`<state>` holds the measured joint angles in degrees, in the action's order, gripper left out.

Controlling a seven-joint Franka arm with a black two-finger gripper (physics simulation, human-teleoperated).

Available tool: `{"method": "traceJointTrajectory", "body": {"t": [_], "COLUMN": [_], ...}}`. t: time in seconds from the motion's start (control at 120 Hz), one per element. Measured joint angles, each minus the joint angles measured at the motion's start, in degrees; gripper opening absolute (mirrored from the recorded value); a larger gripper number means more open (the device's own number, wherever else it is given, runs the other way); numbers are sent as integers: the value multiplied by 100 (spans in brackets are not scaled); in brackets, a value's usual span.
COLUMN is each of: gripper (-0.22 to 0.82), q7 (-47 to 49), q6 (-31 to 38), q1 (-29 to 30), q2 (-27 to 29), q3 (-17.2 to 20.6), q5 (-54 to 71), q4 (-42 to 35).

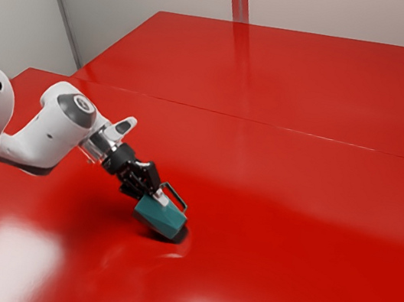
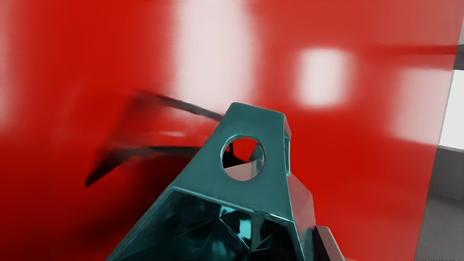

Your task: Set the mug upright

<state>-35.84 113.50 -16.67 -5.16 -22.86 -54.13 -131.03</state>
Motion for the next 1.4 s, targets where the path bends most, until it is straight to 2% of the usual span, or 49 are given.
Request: {"method": "traceJointTrajectory", "body": {"t": [0.167,0.333,0.633,0.908,1.4], "gripper": [-15,-16,-18,-18,-18], "q7": [-16,7,331,565,785], "q6": [-43,-148,-273,49,1262], "q1": [-21,-82,-158,-94,-193], "q2": [124,196,221,19,-148], "q3": [87,135,424,434,445], "q5": [-27,347,2881,4451,5037], "q4": [163,655,1657,1679,1120]}}
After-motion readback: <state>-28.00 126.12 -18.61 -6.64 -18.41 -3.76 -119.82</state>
